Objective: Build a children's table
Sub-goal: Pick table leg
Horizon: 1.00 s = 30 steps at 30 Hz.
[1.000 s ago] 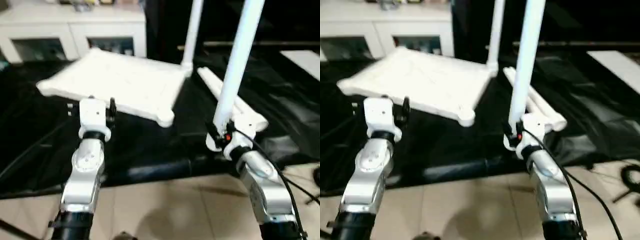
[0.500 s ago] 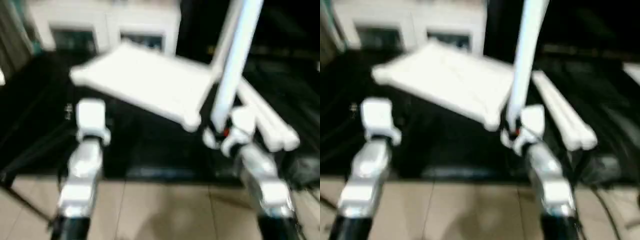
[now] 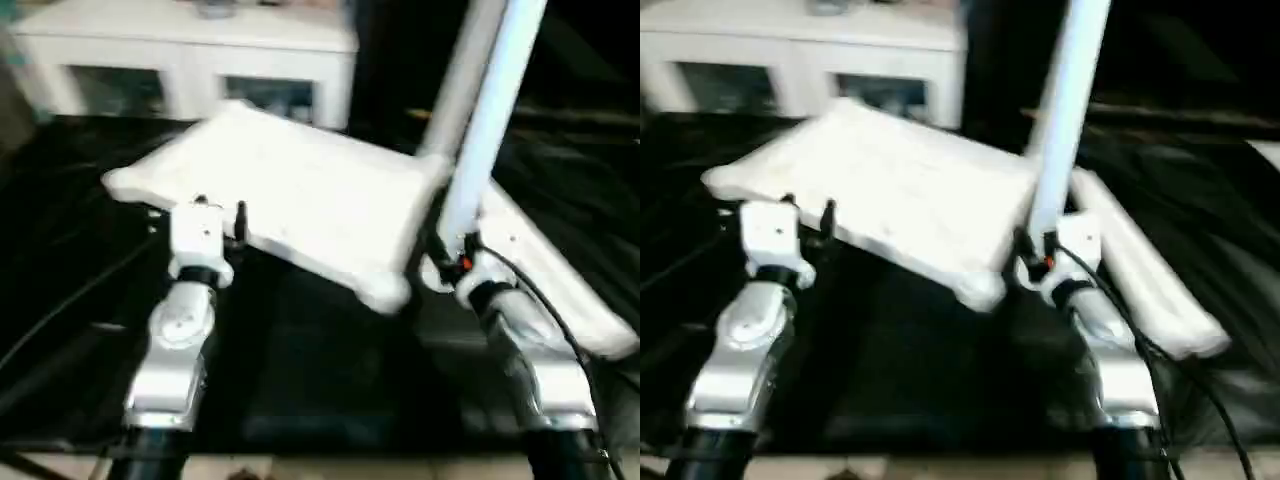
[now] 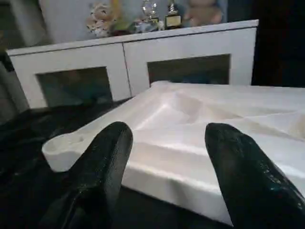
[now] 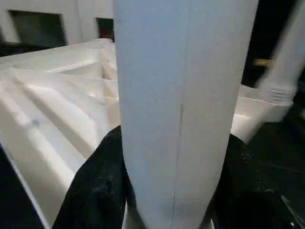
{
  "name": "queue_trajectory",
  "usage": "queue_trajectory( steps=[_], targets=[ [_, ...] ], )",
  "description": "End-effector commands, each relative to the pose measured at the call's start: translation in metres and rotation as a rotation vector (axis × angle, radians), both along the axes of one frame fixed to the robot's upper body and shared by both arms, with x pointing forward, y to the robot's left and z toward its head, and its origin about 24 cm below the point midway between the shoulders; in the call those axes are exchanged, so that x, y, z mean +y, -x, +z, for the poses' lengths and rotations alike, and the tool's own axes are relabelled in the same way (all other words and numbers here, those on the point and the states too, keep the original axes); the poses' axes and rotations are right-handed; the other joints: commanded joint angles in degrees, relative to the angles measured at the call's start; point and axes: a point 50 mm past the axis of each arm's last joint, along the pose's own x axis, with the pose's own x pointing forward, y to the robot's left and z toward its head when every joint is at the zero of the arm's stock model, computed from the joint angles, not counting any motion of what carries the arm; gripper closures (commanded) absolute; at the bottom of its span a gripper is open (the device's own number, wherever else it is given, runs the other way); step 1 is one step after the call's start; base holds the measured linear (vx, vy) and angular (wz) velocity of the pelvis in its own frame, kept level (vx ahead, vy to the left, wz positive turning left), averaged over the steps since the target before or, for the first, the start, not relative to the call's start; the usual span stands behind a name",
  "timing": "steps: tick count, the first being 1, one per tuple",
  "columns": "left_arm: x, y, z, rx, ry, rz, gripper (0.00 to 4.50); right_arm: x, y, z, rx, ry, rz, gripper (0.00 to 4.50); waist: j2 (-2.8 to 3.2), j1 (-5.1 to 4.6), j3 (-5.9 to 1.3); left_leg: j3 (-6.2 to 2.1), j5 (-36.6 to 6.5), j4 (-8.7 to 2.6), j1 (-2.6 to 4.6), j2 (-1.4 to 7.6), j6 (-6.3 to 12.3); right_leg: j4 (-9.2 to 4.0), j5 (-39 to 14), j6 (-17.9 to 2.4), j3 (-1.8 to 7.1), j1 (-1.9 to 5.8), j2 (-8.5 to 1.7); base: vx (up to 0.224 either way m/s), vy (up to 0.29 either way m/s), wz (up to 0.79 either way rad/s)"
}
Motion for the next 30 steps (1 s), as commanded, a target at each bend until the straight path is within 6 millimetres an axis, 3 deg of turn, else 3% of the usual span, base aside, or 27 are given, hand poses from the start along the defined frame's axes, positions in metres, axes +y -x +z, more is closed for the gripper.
queue_trajectory(
  steps=[1, 2, 3, 4, 5, 6, 7, 8, 9, 10, 11, 12, 13, 14, 15, 17, 18, 19, 20, 21, 23, 24, 25, 27, 28, 29, 30],
  targets=[
    [-0.012, -0.001, 0.005, -0.018, 0.014, -0.041, 1.53, -0.012, -0.001, 0.006, -0.023, 0.012, -0.033, 2.61, 0.51, -1.75, -3.32, -5.19, -9.29, -8.02, 8.10, 8.05, 22.88, -0.68, 2.16, 4.74, 1.03, -5.82, -2.19, 0.145, -0.019, 0.01],
    [-0.013, -0.001, 0.005, -0.019, 0.014, -0.045, 1.53, -0.012, 0.000, 0.006, -0.022, 0.012, -0.033, 2.61, -0.39, -1.88, -3.03, -4.37, -8.58, -8.28, 7.44, 7.71, 23.63, -1.85, 3.51, 4.52, 1.79, -5.56, -2.77, 0.145, -0.019, 0.01],
    [-0.015, 0.000, 0.006, -0.032, 0.020, -0.068, 1.53, -0.012, 0.000, 0.005, -0.021, 0.011, -0.033, 2.61, -2.63, -1.44, -2.68, -0.77, -10.92, -6.77, 5.40, 4.25, 19.82, -8.01, 7.23, 1.75, 4.09, -3.45, -5.00, 0.136, -0.085, 0.00],
    [-0.015, 0.000, 0.005, -0.032, 0.016, -0.075, 1.53, -0.012, 0.000, 0.005, -0.021, 0.011, -0.032, 2.61, -5.35, 1.09, -2.39, 3.13, -10.16, 0.25, -0.51, -2.38, 14.17, -13.81, -2.70, 2.20, 10.23, 3.08, -9.70, 0.120, -0.109, 0.10],
    [-0.017, 0.001, 0.004, -0.021, 0.011, -0.099, 1.53, -0.012, 0.000, 0.005, -0.021, 0.010, -0.032, 2.61, -4.57, 2.32, -3.35, 1.89, -6.07, 2.20, -1.14, -1.95, 11.44, -13.97, -4.12, 0.50, 12.10, 4.79, -12.22, 0.120, -0.109, 0.10],
    [-0.017, 0.001, 0.004, -0.018, 0.011, -0.103, 1.53, -0.012, 0.000, 0.005, -0.021, 0.010, -0.031, 2.61, -4.94, 2.17, -4.19, 0.44, 5.16, 1.45, -3.87, -1.58, 6.96, -9.98, 14.63, 1.49, 10.24, 7.39, -10.41, 0.116, -0.093, -0.02],
    [-0.018, 0.002, 0.002, -0.008, 0.011, -0.115, 1.53, -0.012, 0.001, 0.005, -0.021, 0.010, -0.031, 2.61, -4.08, 2.01, -3.98, 0.62, 15.02, -1.43, -3.53, -1.14, 1.74, -6.94, 41.22, 1.14, 7.23, 5.84, -7.03, 0.083, -0.083, -0.12],
    [-0.024, 0.005, -0.001, 0.001, 0.004, -0.236, 1.53, -0.012, 0.000, 0.005, -0.021, -0.007, -0.025, 2.61, -3.78, 1.75, -3.69, 0.90, 17.00, -3.28, -2.43, -1.04, 0.64, -6.71, 48.73, 1.61, 5.51, 4.46, -5.40, 0.083, -0.083, -0.12],
    [-0.026, 0.007, -0.001, 0.000, 0.001, -0.302, 1.53, -0.013, 0.000, 0.006, -0.022, -0.009, -0.024, 2.61, -3.02, 1.25, -4.01, 0.91, 20.15, -4.61, -1.75, 0.13, 1.25, -6.19, 55.12, 2.06, 4.13, 3.47, -3.92, 0.000, 0.000, 0.00],
    [-0.028, 0.008, -0.002, 0.000, -0.001, -0.344, 1.53, -0.013, 0.000, 0.006, -0.022, -0.009, -0.023, 2.61, -1.71, 1.29, -4.74, 0.29, 22.33, -3.73, -0.50, 1.88, 0.50, -5.43, 53.99, 0.51, 4.13, 2.92, -3.45, 0.000, 0.000, 0.00],
    [-0.032, 0.008, -0.005, 0.037, -0.003, -0.435, 1.53, -0.014, -0.001, 0.007, -0.023, -0.012, -0.009, 2.61, -2.22, 1.17, -4.89, 0.24, 22.30, -3.53, -0.01, 2.56, 0.71, -5.57, 51.83, -0.49, 4.39, 2.76, -3.57, 0.000, 0.000, 0.00],
    [-0.037, 0.007, -0.008, 0.076, -0.017, -0.528, 1.53, -0.016, -0.001, 0.007, -0.023, -0.009, 0.001, 2.61, -2.15, 1.22, -4.54, 0.20, 20.93, -3.87, 0.41, 3.37, 0.70, -6.09, 45.98, -3.29, 4.46, 2.21, -3.88, 0.000, 0.000, 0.00],
    [-0.042, 0.007, -0.011, 0.110, -0.034, -0.622, 1.53, -0.018, -0.002, 0.007, -0.020, -0.008, 0.012, 2.61, -2.36, 1.22, -4.18, 0.29, 19.22, -4.32, 0.35, 3.48, 0.68, -6.57, 42.07, -4.27, 4.53, 2.21, -4.21, 0.000, 0.000, 0.00],
    [-0.048, 0.005, -0.012, 0.141, -0.055, -0.724, 1.53, -0.020, -0.003, 0.008, -0.016, -0.010, 0.026, 2.61, -2.03, 1.65, -3.51, 0.59, 12.52, -4.99, 0.83, 3.81, 0.02, -7.83, 31.42, -6.01, 4.69, 1.55, -4.78, 0.000, 0.000, 0.00],
    [-0.053, 0.003, -0.013, 0.167, -0.076, -0.809, 1.53, -0.023, -0.003, 0.008, -0.014, -0.007, 0.038, 2.61, -1.97, 1.90, -3.04, 0.86, 4.90, -5.81, 0.98, 4.31, -0.92, -8.67, 21.42, -7.82, 4.86, 1.50, -5.45, 0.000, 0.000, 0.00],
    [-0.058, 0.001, -0.013, 0.189, -0.100, -0.889, 1.53, -0.026, -0.004, 0.009, -0.013, 0.001, 0.052, 2.61, -1.86, 2.07, -2.60, 1.38, -1.16, -6.41, 1.28, 4.61, -1.52, -9.40, 13.84, -9.02, 5.08, 1.26, -5.92, -0.064, 0.013, 0.05],
    [-0.066, -0.005, -0.012, 0.241, -0.138, -1.031, 1.53, -0.031, -0.006, 0.010, -0.009, 0.014, 0.083, 2.61, -1.56, 1.98, -2.08, 2.27, -8.49, -7.20, 1.93, 4.98, -2.53, -10.53, 4.68, -10.08, 5.08, 0.75, -6.15, -0.072, 0.015, 0.09],
    [-0.069, -0.009, -0.012, 0.276, -0.185, -1.109, 1.53, -0.035, -0.007, 0.012, -0.008, 0.022, 0.104, 2.61, -1.48, 2.30, -2.14, 2.87, -12.55, -7.36, 2.65, 4.76, -3.24, -11.28, -2.93, -9.64, 5.23, 0.47, -6.31, -0.083, 0.022, 0.08],
    [-0.071, -0.012, -0.012, 0.309, -0.233, -1.156, 1.53, -0.037, -0.008, 0.013, -0.005, 0.028, 0.120, 2.61, -1.92, 2.22, -1.96, 3.21, -12.14, -7.63, 1.98, 4.92, -3.25, -11.56, -5.53, -9.11, 5.33, 0.99, -6.68, -0.083, 0.022, 0.08],
    [-0.072, -0.015, -0.013, 0.341, -0.275, -1.202, 1.53, -0.039, -0.008, 0.014, -0.003, 0.034, 0.137, 2.61, -1.38, 2.40, -2.09, 3.24, -11.59, -7.68, 2.02, 5.02, -3.28, -11.55, -6.40, -8.81, 5.27, 0.99, -6.90, -0.080, 0.024, 0.03],
    [-0.071, -0.021, -0.014, 0.397, -0.355, -1.277, 1.53, -0.042, -0.009, 0.016, -0.001, 0.055, 0.176, 2.61, -1.69, 2.35, -2.36, 3.62, -9.95, -7.70, 2.00, 5.08, -2.56, -11.74, -6.63, -8.21, 5.21, 0.84, -7.03, -0.058, 0.023, 0.00],
    [-0.071, -0.025, -0.013, 0.426, -0.392, -1.306, 1.53, -0.043, -0.009, 0.018, 0.001, 0.067, 0.205, 2.61, 0.12, 2.35, -2.48, 3.48, -8.95, -7.59, 1.74, 5.12, -2.69, -11.42, -4.78, -8.72, 5.24, 0.76, -7.22, 0.000, 0.000, 0.00],
    [-0.069, -0.028, -0.013, 0.451, -0.428, -1.333, 1.53, -0.044, -0.008, 0.019, 0.001, 0.081, 0.234, 2.61, -0.95, 1.92, -2.52, 3.62, -9.19, -7.72, 1.24, 5.02, -2.46, -11.53, -3.09, -8.75, 5.00, 1.11, -6.84, 0.000, 0.000, 0.00],
    [-0.067, -0.032, -0.012, 0.480, -0.477, -1.364, 1.53, -0.044, -0.007, 0.021, 0.005, 0.094, 0.271, 2.61, -1.02, 2.08, -2.86, 3.86, -7.23, -7.31, 1.23, 4.89, -1.36, -11.19, 0.70, -9.61, 5.03, 1.06, -6.96, 0.000, 0.000, 0.00],
    [-0.064, -0.038, -0.012, 0.518, -0.529, -1.387, 1.53, -0.046, -0.004, 0.023, 0.009, 0.101, 0.311, 2.61, 0.60, 1.92, -2.86, 3.97, -7.86, -7.15, 1.47, 4.90, -1.31, -11.49, 2.17, -10.58, 4.99, 0.67, -6.87, 0.000, 0.000, 0.00],
    [-0.064, -0.038, -0.012, 0.520, -0.531, -1.389, 1.53, -0.046, -0.004, 0.023, 0.009, 0.101, 0.313, 2.61, 0.03, 1.86, -2.81, 3.98, -8.22, -7.10, 1.31, 4.87, -1.09, -11.40, 2.55, -10.97, 5.04, 0.90, -6.78, 0.000, 0.000, 0.00],
    [-0.062, -0.046, -0.008, 0.546, -0.634, -1.396, 1.53, -0.050, -0.001, 0.026, 0.007, 0.107, 0.332, 2.61, 0.26, 2.13, -2.96, 4.03, -7.26, -6.89, 1.31, 4.74, -0.39, -11.33, 4.13, -11.57, 5.05, 1.07, -6.77, 0.000, 0.000, 0.00]
  ],
)
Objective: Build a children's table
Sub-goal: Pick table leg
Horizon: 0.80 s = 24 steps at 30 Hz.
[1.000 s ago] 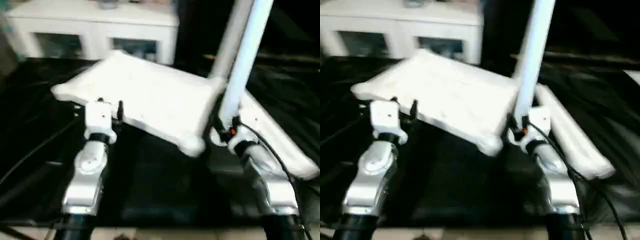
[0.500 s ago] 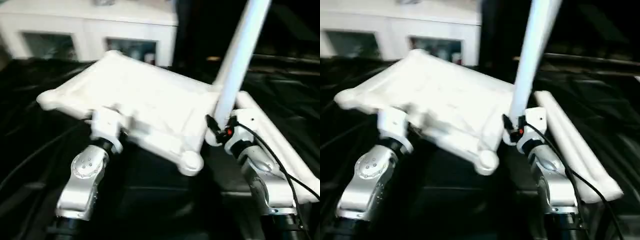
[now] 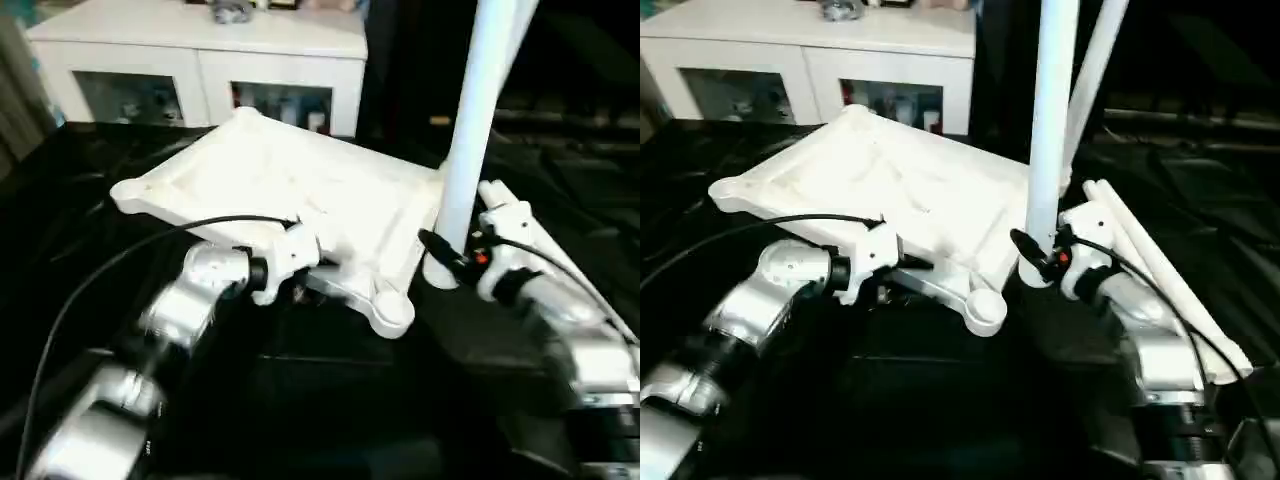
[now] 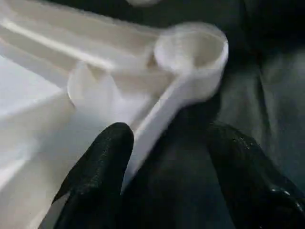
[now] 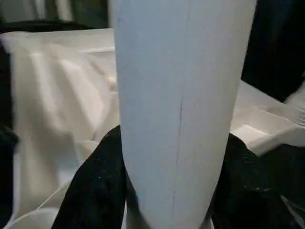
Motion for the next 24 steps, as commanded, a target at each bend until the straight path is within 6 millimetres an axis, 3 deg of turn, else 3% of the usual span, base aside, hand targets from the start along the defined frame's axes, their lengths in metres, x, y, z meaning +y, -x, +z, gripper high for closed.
queue_trajectory(
  steps=[1, 5, 6, 8, 10, 13, 15, 16, 19, 22, 24],
  targets=[
    [0.004, -0.009, 0.007, -0.055, -0.098, -0.051, 1.53, 0.000, 0.003, 0.008, -0.012, -0.004, 0.045, 2.61, 0.03, 0.34, -4.14, -1.79, -8.68, -3.97, 0.76, 3.83, 1.17, -4.68, 0.69, -13.85, 3.14, 2.71, -5.71, 0.000, 0.000, 0.00],
    [0.002, -0.019, 0.012, -0.101, -0.126, -0.031, 1.53, -0.002, 0.004, 0.007, -0.010, -0.001, 0.051, 2.61, 0.25, 0.56, -4.21, -1.72, -5.85, -3.70, 0.47, 3.90, 3.05, -4.45, 3.64, -15.21, 2.79, 2.71, -5.67, 0.000, 0.000, 0.00],
    [-0.003, -0.024, 0.015, -0.139, -0.113, -0.014, 1.81, -0.002, 0.005, 0.007, -0.008, 0.000, 0.057, 2.61, 0.45, 0.64, -4.25, -1.73, -5.77, -3.66, 0.50, 3.98, 3.39, -4.43, 3.93, -15.73, 2.70, 2.65, -5.62, 0.000, 0.000, 0.00],
    [-0.007, -0.027, 0.018, -0.170, -0.106, -0.007, 1.88, -0.002, 0.006, 0.006, -0.006, 0.003, 0.064, 2.61, 0.70, 0.72, -4.45, -1.83, -5.56, -3.58, 0.53, 4.19, 3.83, -4.14, 5.65, -16.55, 2.62, 2.69, -5.71, 0.000, 0.000, 0.00],
    [-0.011, -0.029, 0.019, -0.199, -0.102, -0.006, 2.09, -0.001, 0.007, 0.006, -0.004, 0.004, 0.070, 2.61, 0.50, 0.70, -4.41, -1.88, -5.47, -3.55, 0.38, 4.14, 4.50, -4.13, 6.99, -16.88, 2.58, 2.84, -5.71, 0.000, 0.000, 0.00],
    [-0.015, -0.029, 0.014, -0.188, -0.121, -0.023, 2.32, 0.000, 0.007, 0.007, -0.004, 0.007, 0.074, 2.61, 0.80, 0.78, -4.32, -1.87, -6.38, -3.60, 0.53, 4.24, 4.49, -4.33, 5.66, -17.17, 2.59, 2.79, -5.90, 0.000, 0.000, 0.00],
    [-0.017, -0.028, 0.011, -0.182, -0.134, -0.033, 2.42, -0.001, 0.007, 0.007, -0.005, 0.010, 0.073, 2.61, 0.61, 0.77, -4.23, -1.81, -6.66, -3.63, 0.49, 4.18, 4.50, -4.53, 4.48, -17.02, 2.59, 2.86, -5.83, 0.000, 0.000, 0.00],
    [-0.018, -0.028, 0.009, -0.182, -0.140, -0.033, 2.74, -0.001, 0.007, 0.007, -0.006, 0.012, 0.072, 2.61, 0.67, 0.85, -4.33, -1.80, -6.59, -3.58, 0.51, 4.22, 4.45, -4.54, 4.39, -17.01, 2.63, 2.87, -5.90, 0.000, 0.000, 0.00],
    [-0.019, -0.028, 0.006, -0.184, -0.154, -0.022, 2.80, -0.001, 0.007, 0.007, -0.008, 0.015, 0.071, 2.61, 0.61, 1.05, -4.18, -1.78, -6.86, -3.64, 0.55, 4.22, 4.49, -4.71, 2.90, -16.75, 2.64, 2.78, -5.93, 0.000, 0.000, 0.00],
    [-0.017, -0.028, 0.002, -0.174, -0.191, -0.034, 3.24, 0.000, 0.007, 0.007, -0.008, 0.018, 0.073, 2.61, 0.72, 1.15, -4.19, -1.87, -7.35, -3.75, 0.59, 4.35, 4.29, -4.76, 1.93, -16.51, 2.65, 2.69, -5.93, 0.000, 0.000, 0.00],
    [-0.016, -0.027, 0.002, -0.159, -0.191, -0.040, 3.27, -0.001, 0.007, 0.007, -0.008, 0.019, 0.073, 2.61, 0.66, 1.16, -4.15, -1.82, -7.29, -3.76, 0.53, 4.28, 4.28, -4.81, 1.72, -16.44, 2.68, 2.71, -5.99, 0.000, 0.000, 0.00]
  ],
)
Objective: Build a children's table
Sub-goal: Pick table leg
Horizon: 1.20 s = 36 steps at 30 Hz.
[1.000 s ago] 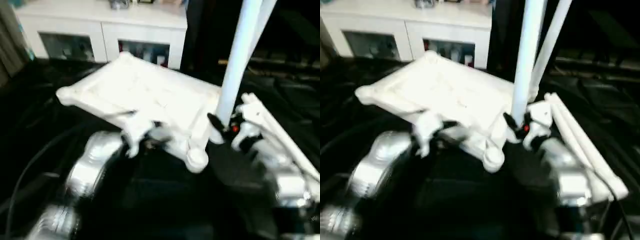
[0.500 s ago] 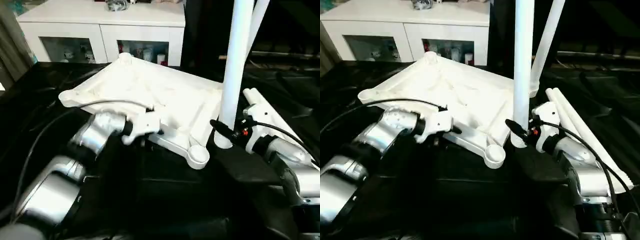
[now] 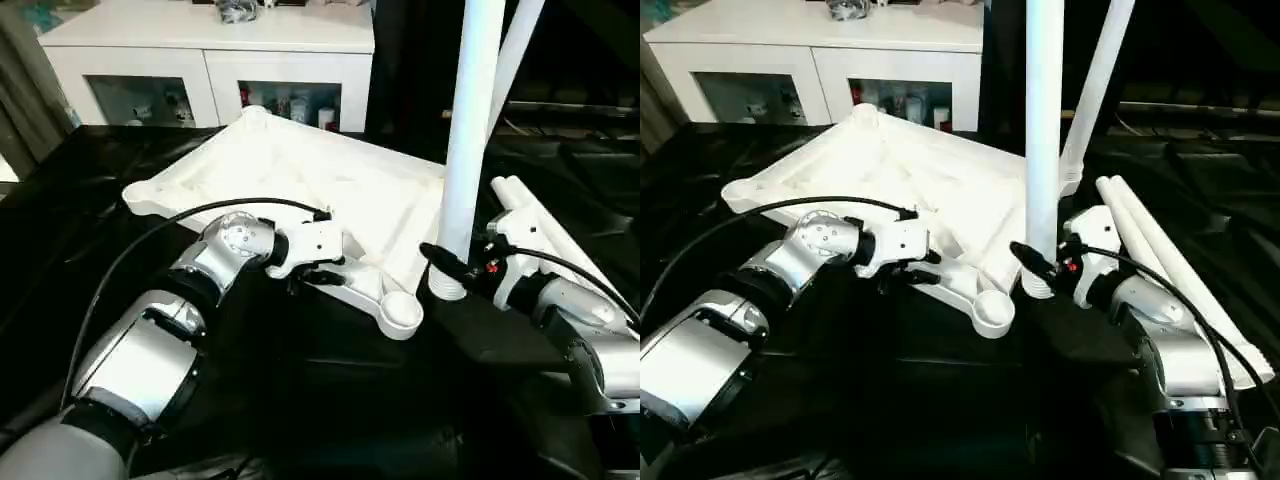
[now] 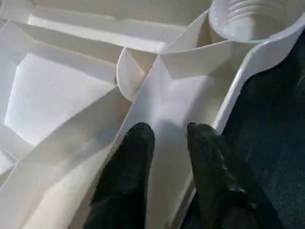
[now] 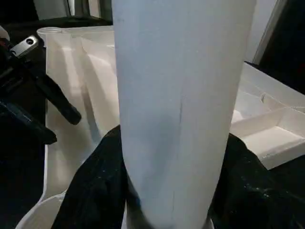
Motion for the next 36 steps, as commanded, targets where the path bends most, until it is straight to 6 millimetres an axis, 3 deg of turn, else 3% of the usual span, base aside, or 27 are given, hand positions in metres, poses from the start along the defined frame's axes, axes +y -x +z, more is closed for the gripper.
queue_trajectory(
  steps=[1, 5, 7, 11, 13, 15, 21, 36],
  targets=[
    [0.005, 0.001, -0.006, 0.039, -0.057, -0.003, 3.53, 0.002, 0.000, 0.007, -0.029, 0.008, 0.015, 2.61, -0.61, 0.26, -3.93, -1.78, -7.41, -3.74, 0.76, 4.18, 3.95, -4.64, 1.38, -16.36, 2.84, 2.71, -5.96, 0.000, 0.000, 0.00],
    [0.005, -0.001, 0.005, 0.056, -0.016, -0.024, 3.76, 0.000, 0.000, 0.009, -0.032, 0.009, 0.010, 2.61, -0.63, 0.25, -3.89, -1.84, -7.46, -3.87, 0.74, 4.27, 3.85, -4.62, 1.04, -16.37, 2.84, 2.69, -5.97, 0.000, 0.000, 0.00],
    [0.006, -0.001, 0.008, 0.074, -0.011, -0.043, 4.09, 0.000, -0.001, 0.009, -0.033, 0.009, 0.008, 2.61, -0.31, 0.30, -4.06, -1.85, -6.65, -3.76, 0.72, 4.33, 4.20, -4.32, 3.44, -16.88, 2.82, 2.68, -6.01, 0.000, 0.000, 0.00],
    [0.007, -0.001, 0.014, 0.105, -0.023, -0.094, 4.15, -0.001, -0.001, 0.008, -0.034, 0.010, 0.006, 2.61, -0.33, 0.44, -4.10, -1.82, -6.24, -3.72, 0.68, 4.38, 4.93, -4.21, 5.34, -17.31, 2.74, 2.68, -6.09, 0.000, 0.000, 0.00],
    [0.006, 0.000, 0.015, 0.156, -0.011, -0.104, 3.82, 0.000, 0.000, 0.008, -0.034, 0.010, 0.006, 2.61, -0.13, 0.63, -4.05, -1.78, -6.50, -3.82, 0.79, 4.52, 4.76, -4.23, 4.83, -17.65, 2.70, 2.56, -6.10, 0.000, 0.000, 0.00],
    [0.006, 0.001, 0.015, 0.170, -0.009, -0.109, 3.82, 0.000, 0.000, 0.007, -0.033, 0.010, 0.006, 2.61, -0.16, 0.70, -4.03, -1.76, -6.96, -3.82, 0.82, 4.59, 4.65, -4.20, 4.80, -17.96, 2.72, 2.52, -6.12, 0.000, 0.000, 0.00],
    [0.001, 0.001, 0.008, 0.061, -0.040, -0.109, 3.30, 0.002, 0.000, 0.006, -0.033, 0.011, 0.011, 2.61, -0.12, 0.70, -3.99, -1.86, -7.42, -3.86, 0.72, 4.58, 4.59, -4.42, 3.82, -17.43, 2.74, 2.67, -6.18, 0.000, 0.000, 0.00],
    [0.002, 0.008, -0.012, 0.043, -0.120, -0.110, 3.30, 0.004, 0.000, 0.005, -0.032, 0.017, 0.019, 2.61, 0.46, 0.65, -4.31, -1.95, -5.31, -3.56, 0.42, 4.59, 6.02, -3.92, 9.94, -17.40, 2.56, 2.59, -6.15, 0.000, 0.000, 0.00]
  ],
)
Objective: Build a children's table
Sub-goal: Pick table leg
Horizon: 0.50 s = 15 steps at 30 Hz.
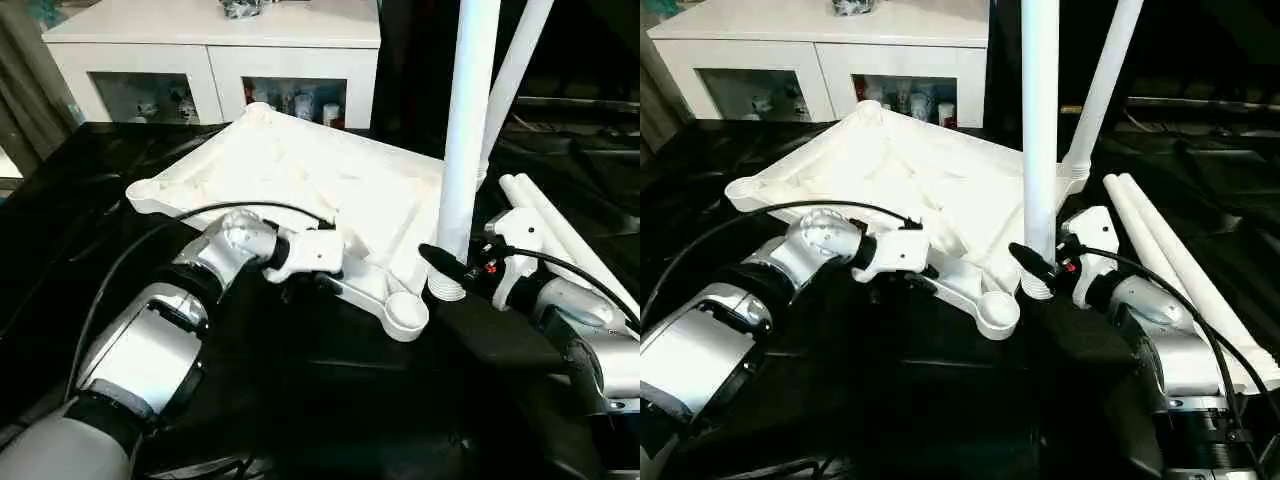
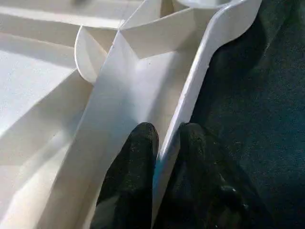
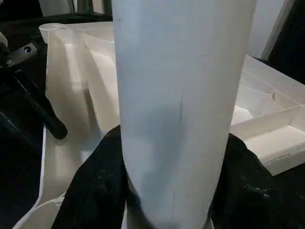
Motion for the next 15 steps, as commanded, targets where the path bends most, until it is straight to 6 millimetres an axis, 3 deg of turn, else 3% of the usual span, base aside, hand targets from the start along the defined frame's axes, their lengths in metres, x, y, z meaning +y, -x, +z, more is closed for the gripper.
queue_trajectory(
  steps=[1, 4, 7, 12, 15],
  targets=[
    [0.003, 0.004, -0.011, 0.019, -0.041, -0.002, 3.30, 0.003, 0.000, 0.006, -0.035, 0.008, 0.013, 2.61, -0.36, 0.05, -4.22, -1.91, -5.63, -3.51, 1.03, 4.54, 5.63, -3.63, 9.52, -17.35, 2.72, 2.96, -6.13, 0.000, 0.000, 0.00],
    [0.002, 0.004, -0.012, 0.010, -0.039, 0.014, 3.30, 0.003, 0.000, 0.006, -0.037, 0.011, 0.011, 2.61, -0.22, 0.01, -4.12, -1.95, -6.56, -3.63, 1.05, 4.56, 5.14, -3.85, 6.84, -17.08, 2.72, 2.98, -6.15, 0.000, 0.000, 0.00],
    [0.002, 0.004, -0.011, 0.056, -0.026, 0.010, 3.66, 0.002, 0.001, 0.005, -0.037, 0.020, 0.010, 2.61, -0.17, 0.07, -4.10, -1.92, -6.55, -3.69, 1.10, 4.56, 4.87, -3.93, 5.80, -16.93, 2.75, 2.90, -6.14, 0.000, 0.000, 0.00],
    [0.011, 0.008, -0.012, 0.149, -0.085, -0.031, 3.95, 0.002, 0.000, 0.004, -0.038, 0.023, 0.009, 2.61, -0.32, 0.06, -4.30, -1.85, -4.45, -3.48, 0.89, 4.50, 5.94, -3.46, 9.33, -17.43, 2.67, 2.89, -6.19, 0.000, 0.000, 0.00],
    [0.019, 0.009, -0.012, 0.207, -0.138, -0.039, 4.12, 0.004, -0.001, 0.004, -0.040, 0.024, 0.011, 2.61, -0.37, 0.11, -4.21, -1.83, -4.75, -3.51, 0.85, 4.49, 6.18, -3.57, 8.53, -17.31, 2.67, 2.90, -6.27, 0.000, 0.000, 0.00]
  ],
)
